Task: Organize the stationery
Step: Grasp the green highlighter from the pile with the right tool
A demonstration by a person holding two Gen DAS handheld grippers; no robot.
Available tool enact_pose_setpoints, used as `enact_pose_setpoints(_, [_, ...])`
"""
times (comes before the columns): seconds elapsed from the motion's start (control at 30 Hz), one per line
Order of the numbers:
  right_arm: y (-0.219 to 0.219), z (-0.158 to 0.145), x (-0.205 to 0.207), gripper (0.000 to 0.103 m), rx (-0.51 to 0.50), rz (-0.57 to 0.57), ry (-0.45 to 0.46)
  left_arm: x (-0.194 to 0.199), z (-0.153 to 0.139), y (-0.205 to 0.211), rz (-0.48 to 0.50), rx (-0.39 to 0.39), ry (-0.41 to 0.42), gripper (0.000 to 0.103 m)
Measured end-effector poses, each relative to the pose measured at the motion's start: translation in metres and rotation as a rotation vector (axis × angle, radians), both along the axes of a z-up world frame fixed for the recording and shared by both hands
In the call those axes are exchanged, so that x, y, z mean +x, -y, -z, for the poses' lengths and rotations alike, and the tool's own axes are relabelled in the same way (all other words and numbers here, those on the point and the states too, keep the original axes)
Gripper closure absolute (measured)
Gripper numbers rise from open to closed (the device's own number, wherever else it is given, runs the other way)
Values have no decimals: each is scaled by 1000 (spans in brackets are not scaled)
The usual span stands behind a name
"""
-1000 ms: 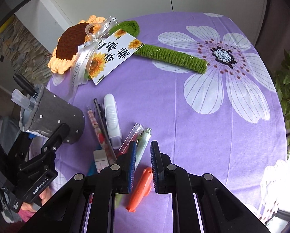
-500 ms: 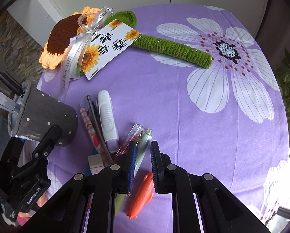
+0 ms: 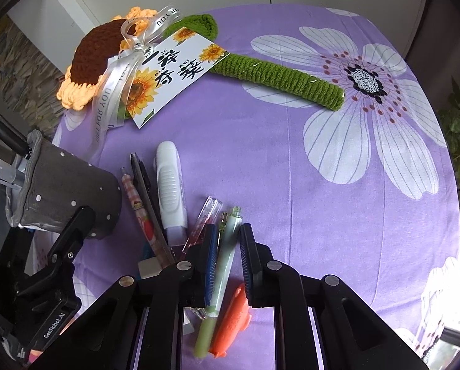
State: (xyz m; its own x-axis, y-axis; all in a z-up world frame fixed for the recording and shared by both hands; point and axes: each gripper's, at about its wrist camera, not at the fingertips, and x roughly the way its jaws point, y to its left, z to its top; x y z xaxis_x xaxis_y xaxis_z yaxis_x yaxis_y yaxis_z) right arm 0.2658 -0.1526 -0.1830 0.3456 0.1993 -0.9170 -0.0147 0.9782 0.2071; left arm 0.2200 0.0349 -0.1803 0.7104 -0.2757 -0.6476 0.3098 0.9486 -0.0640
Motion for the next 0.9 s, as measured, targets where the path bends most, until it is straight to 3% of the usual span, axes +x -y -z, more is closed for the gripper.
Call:
enact_pose_setpoints(0.3, [20,-55,-24,88,54,24,172,0,0,0,0,0,0,34])
enact_pose_setpoints(0.57, [11,-118,-54,98,38,-40,382,2,0,-1,0,1,0,34])
enact_pose_setpoints(0.67, [7,-112,-48,97,-6,-63,345,3,0,-2,0,2,1,34])
enact_pose_setpoints(0.9, [33,-33,-3,93,-7,66,47,4,-1,-3,1,4,1,34])
